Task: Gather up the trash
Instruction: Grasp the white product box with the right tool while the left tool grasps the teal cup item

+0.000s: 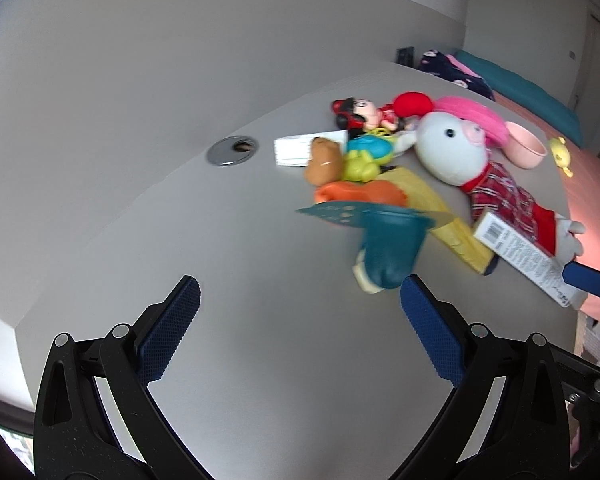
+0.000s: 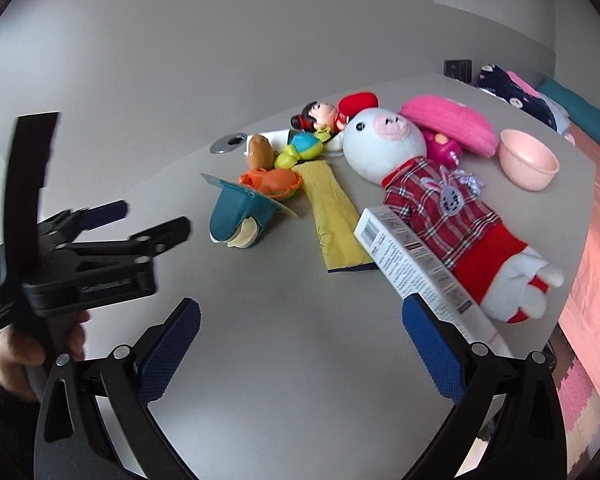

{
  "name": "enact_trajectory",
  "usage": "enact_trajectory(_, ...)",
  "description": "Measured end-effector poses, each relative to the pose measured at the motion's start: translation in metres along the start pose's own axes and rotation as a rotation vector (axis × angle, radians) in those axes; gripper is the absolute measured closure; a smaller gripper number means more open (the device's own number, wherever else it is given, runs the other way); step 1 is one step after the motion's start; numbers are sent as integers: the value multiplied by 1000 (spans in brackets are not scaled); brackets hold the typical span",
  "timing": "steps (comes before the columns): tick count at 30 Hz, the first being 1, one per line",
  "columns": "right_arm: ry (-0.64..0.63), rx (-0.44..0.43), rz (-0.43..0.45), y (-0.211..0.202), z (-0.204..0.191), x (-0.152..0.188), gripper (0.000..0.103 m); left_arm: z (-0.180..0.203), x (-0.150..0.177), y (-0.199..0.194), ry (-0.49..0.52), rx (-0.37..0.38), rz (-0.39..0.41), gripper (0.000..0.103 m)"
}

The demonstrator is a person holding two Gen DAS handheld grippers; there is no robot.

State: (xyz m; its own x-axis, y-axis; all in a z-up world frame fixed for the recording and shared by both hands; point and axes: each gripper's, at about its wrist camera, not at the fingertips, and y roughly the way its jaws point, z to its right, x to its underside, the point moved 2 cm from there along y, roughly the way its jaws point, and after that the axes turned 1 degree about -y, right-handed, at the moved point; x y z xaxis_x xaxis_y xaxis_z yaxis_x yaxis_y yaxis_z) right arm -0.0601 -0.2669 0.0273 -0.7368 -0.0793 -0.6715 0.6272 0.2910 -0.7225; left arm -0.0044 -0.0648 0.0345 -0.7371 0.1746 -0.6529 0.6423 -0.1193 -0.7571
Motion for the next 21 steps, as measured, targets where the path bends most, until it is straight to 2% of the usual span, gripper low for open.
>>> enact_trajectory(6,-25,-6,28,-19,24,1,2,32,-11,26,68,42,-31,6)
enact_trajectory(8,-28,-6,32,-20,34,1,6,40,-12,37,81,49,-48,10)
enact_trajectory(10,-33,-12,26,-20,41,3,16,45,-14,48,87,59,-66,26)
enact_trajectory(11,-41,-13,17,-18,45,2,20,46,-15,53,84,65,-76,28)
enact_trajectory(12,-47,-12,8,-16,47,2,30,46,-16,59,79,72,-84,32)
enact_trajectory(13,-59,-15,-9,-12,50,1,37,47,-16,63,75,80,-90,40)
enact_trajectory(16,-98,-18,-47,2,56,0,42,46,-16,73,65,97,-99,51)
enact_trajectory(18,-137,-16,-74,12,57,-1,45,45,-16,73,70,92,-75,59)
enact_trajectory(21,-184,7,-106,24,58,-5,45,38,-16,71,43,116,-56,60)
